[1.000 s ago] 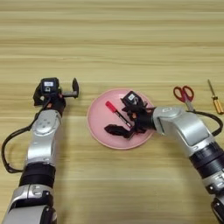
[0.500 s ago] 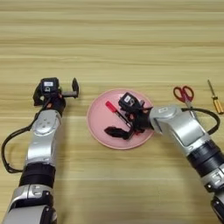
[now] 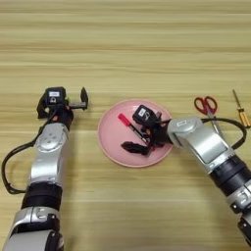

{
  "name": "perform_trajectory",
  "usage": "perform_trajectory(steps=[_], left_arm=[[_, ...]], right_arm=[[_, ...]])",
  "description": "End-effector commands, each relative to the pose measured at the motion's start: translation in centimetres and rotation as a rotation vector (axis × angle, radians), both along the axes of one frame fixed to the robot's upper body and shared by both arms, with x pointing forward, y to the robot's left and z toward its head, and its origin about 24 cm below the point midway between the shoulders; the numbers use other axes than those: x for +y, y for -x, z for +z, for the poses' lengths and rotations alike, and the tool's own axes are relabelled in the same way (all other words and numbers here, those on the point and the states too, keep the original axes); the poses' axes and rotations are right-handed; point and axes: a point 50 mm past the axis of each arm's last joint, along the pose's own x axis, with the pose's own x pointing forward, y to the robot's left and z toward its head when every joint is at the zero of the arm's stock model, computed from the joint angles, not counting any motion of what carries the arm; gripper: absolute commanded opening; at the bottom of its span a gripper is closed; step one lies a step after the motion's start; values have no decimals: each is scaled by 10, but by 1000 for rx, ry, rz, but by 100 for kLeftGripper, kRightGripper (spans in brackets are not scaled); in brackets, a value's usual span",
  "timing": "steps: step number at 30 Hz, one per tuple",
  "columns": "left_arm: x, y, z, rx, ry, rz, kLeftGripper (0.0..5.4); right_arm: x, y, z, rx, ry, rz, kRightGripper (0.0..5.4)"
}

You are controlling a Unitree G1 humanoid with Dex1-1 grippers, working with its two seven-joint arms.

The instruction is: Move the objects on the table

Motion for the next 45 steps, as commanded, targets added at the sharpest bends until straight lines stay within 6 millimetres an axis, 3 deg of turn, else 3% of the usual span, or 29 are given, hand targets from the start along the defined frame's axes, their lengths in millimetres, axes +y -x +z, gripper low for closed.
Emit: perform_trajectory(steps=[1,38,45], left_arm=[[0,1,-1,9,2,6,540],[1,1,-2,10,-4,5,540],[2,2,-2,10,-5,8,540]], right_arm=[[-8,6,-19,81,48,-19,420],[-5,6,-18,79,22,-32,56],[-4,3,-13,85,-20,-67,47]])
